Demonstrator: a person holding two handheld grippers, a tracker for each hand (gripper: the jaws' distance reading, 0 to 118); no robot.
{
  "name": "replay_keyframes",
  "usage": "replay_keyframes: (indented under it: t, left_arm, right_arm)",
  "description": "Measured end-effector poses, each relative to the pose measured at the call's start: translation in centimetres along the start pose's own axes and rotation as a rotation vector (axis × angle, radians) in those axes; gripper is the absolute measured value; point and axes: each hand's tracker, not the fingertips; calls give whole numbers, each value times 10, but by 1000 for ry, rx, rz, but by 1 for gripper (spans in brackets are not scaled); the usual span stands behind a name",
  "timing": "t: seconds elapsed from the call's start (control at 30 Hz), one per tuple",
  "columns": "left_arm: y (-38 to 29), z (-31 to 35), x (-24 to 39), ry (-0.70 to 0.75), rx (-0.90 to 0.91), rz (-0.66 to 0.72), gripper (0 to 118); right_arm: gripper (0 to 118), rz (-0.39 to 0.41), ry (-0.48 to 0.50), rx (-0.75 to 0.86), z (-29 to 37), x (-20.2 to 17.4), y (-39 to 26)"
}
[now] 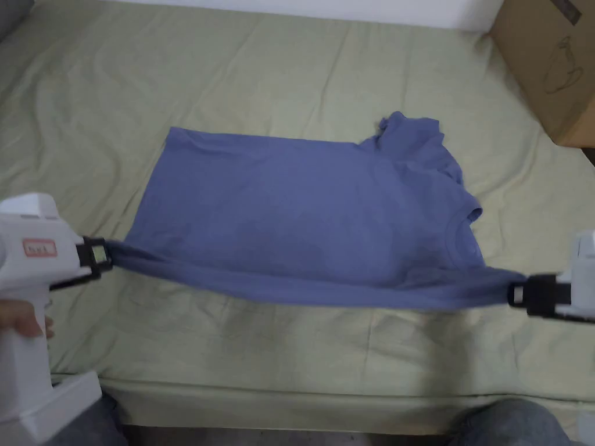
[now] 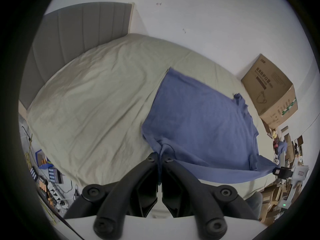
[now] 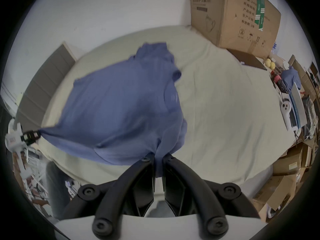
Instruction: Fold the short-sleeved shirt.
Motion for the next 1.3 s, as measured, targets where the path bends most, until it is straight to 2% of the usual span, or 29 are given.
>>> replay_keyframes:
  t: [0.2, 0.33, 0.5, 0.53, 0.63, 0.67, 0.7, 0.73, 0.77, 0.8, 0.83, 0.87, 1.03, 1.13, 1.23, 1.3]
  left_arm:
    - [65, -43, 8, -35, 56, 78, 0]
    - [99, -92, 20, 13, 42, 58, 0]
    - [117, -151, 29, 109, -33, 35, 1]
    - [118, -165, 28, 117, -38, 29, 6]
    - [119, -187, 31, 213, -24, 0, 56]
    - [117, -190, 31, 252, -17, -15, 78]
    - [117, -190, 30, 275, -22, -21, 89]
    - [118, -188, 28, 268, -23, -23, 94]
    - [118, -183, 25, 261, -13, -25, 96]
    - [117, -174, 24, 258, 21, -28, 96]
    - [117, -164, 23, 256, 68, -31, 100]
    - [116, -153, 22, 250, 109, -48, 101]
    - [89, -80, 32, 238, 366, -199, 101]
    - [57, -33, 42, 249, 520, -260, 107]
    - [26, 0, 47, 248, 622, -296, 106]
    - [5, 17, 49, 223, 662, -320, 99]
  right_arm:
    - [6, 13, -83, 53, -35, -17, 70]
    - [6, -75, -147, 32, -82, -22, 102]
    - [6, -129, -182, -18, -135, -24, 125]
    - [6, -143, -186, -29, -144, -24, 127]
    - [8, -164, -203, -46, -160, -23, 128]
    - [17, -162, -210, -51, -162, -23, 128]
    - [36, -158, -217, -59, -163, -23, 128]
    - [53, -154, -221, -69, -160, -22, 128]
    - [62, -147, -224, -68, -156, -20, 128]
    - [62, -134, -227, -57, -149, -19, 127]
    - [82, -116, -237, -16, -138, -19, 126]
    - [96, -103, -240, 42, -126, -21, 126]
    - [97, 73, -220, 332, -46, -47, 101]
    - [99, 155, -203, 551, -1, -64, 63]
    - [106, 182, -179, 678, 30, -77, 25]
    - [106, 175, -160, 721, 43, -82, 1]
